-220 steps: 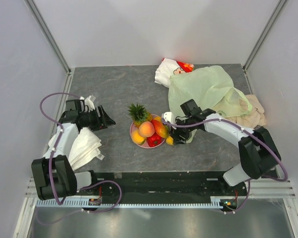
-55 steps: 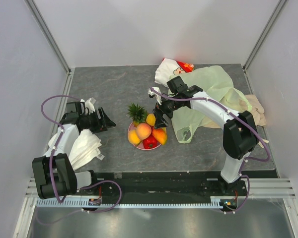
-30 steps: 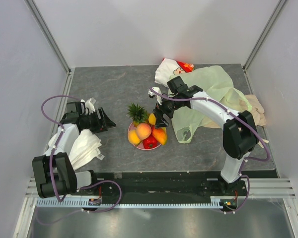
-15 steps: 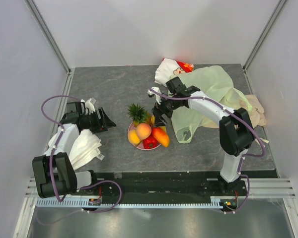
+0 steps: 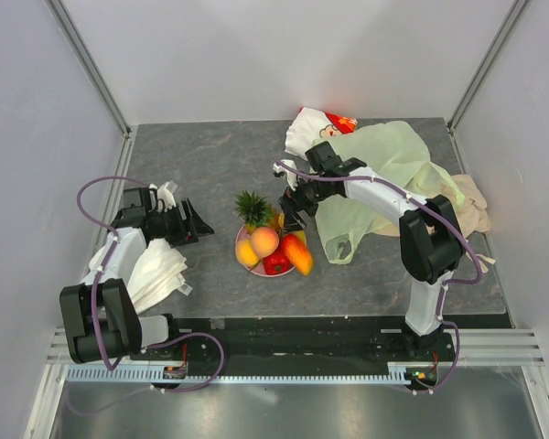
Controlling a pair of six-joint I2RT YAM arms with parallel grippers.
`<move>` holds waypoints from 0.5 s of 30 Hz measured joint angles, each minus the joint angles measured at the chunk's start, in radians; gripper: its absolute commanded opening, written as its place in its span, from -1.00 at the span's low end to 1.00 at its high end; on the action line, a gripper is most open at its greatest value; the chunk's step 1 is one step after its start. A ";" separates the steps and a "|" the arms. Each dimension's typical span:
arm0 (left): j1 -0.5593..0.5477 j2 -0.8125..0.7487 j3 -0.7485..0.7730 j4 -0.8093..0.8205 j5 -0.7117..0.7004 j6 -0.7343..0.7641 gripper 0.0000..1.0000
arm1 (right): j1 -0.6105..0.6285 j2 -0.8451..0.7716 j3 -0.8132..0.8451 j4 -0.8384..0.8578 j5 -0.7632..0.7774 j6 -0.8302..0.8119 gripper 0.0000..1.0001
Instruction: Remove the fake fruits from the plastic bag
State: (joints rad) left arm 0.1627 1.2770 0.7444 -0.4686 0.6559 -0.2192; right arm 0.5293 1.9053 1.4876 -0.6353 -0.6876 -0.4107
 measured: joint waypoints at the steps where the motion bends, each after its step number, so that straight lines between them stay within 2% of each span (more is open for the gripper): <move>1: 0.000 0.001 0.000 0.000 0.000 0.000 0.48 | -0.003 0.002 0.000 0.003 0.003 0.004 0.96; 15: 0.000 0.002 0.000 0.000 0.000 0.000 0.48 | -0.027 0.011 0.002 0.012 0.005 0.037 0.96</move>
State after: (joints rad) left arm 0.1627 1.2789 0.7444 -0.4686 0.6563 -0.2192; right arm 0.5026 1.9160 1.4895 -0.6231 -0.6830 -0.3740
